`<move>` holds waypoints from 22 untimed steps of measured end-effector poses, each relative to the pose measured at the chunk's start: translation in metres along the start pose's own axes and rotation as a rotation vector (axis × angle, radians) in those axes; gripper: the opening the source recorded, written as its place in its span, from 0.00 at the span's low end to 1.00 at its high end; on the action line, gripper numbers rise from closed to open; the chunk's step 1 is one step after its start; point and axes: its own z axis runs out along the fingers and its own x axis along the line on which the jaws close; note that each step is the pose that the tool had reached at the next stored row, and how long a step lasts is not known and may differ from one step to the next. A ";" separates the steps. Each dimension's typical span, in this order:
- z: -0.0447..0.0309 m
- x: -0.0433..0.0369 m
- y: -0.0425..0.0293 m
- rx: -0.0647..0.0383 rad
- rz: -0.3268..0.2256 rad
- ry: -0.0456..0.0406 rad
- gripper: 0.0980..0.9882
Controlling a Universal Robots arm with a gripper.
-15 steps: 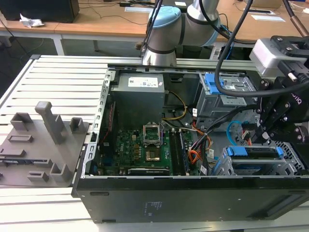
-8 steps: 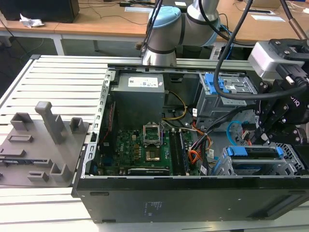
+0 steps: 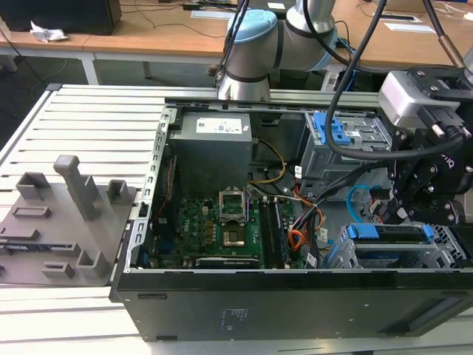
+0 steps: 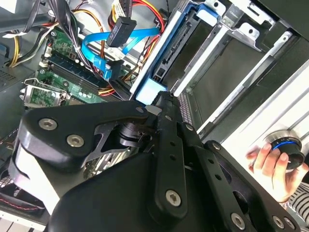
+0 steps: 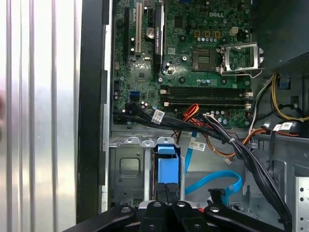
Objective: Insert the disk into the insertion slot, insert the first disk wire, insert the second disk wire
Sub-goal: 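Insert the disk into the insertion slot, then insert the first disk wire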
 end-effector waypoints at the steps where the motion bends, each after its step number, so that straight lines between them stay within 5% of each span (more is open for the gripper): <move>1: 0.0009 0.0000 0.0000 0.000 0.000 0.0000 0.01; 10: 0.0086 0.0002 -0.0018 0.000 0.000 0.0000 0.01; 14: 0.0098 -0.0001 -0.0088 0.000 0.000 0.0000 0.01; 22: 0.0098 -0.0001 -0.0095 0.000 0.000 0.0000 0.01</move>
